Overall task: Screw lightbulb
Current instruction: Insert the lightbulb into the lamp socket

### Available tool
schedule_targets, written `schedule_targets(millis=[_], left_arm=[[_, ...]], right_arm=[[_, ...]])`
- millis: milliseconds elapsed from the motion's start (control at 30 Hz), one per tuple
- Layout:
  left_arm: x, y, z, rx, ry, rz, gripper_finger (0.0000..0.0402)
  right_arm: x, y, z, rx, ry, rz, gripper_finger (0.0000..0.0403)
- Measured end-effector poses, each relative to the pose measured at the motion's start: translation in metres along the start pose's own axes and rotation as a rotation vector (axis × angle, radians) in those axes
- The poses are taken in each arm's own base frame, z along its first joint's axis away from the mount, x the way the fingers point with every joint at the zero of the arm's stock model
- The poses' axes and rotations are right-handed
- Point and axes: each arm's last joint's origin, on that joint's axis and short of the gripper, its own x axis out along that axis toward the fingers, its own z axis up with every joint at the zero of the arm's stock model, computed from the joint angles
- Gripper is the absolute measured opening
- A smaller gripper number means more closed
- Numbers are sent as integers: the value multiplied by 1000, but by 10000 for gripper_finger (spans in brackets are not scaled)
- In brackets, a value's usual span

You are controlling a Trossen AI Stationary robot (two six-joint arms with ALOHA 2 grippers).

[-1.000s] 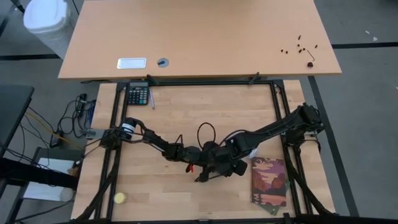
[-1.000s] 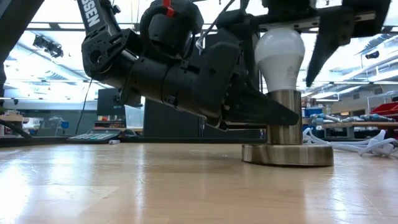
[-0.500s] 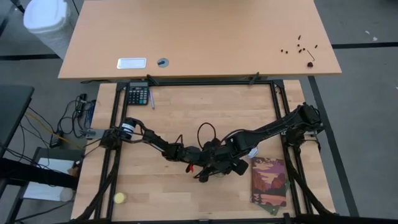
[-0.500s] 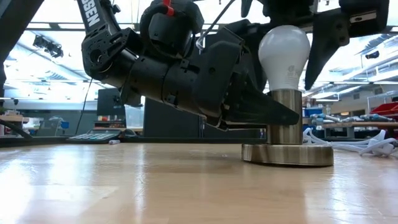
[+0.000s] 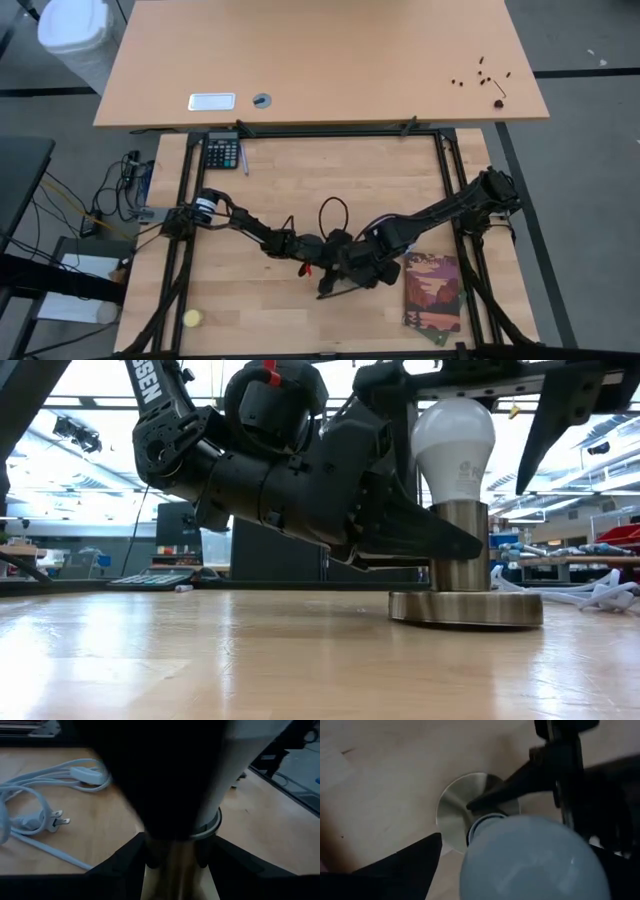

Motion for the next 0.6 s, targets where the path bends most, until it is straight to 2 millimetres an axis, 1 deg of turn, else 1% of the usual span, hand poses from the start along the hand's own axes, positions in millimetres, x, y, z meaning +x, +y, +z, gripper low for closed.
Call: schedule_targets(millis=[133, 467, 600], left_arm=[[0, 3, 0, -1, -1, 4, 188], [-1, 4, 0, -2, -6, 12, 188], [-1, 4, 0, -1, -7, 15, 188]], right_arm=[[0, 0, 3, -45, -19, -17, 376], [0, -8, -2, -17, -46, -3, 369], [0, -9, -2, -17, -54, -9, 350]])
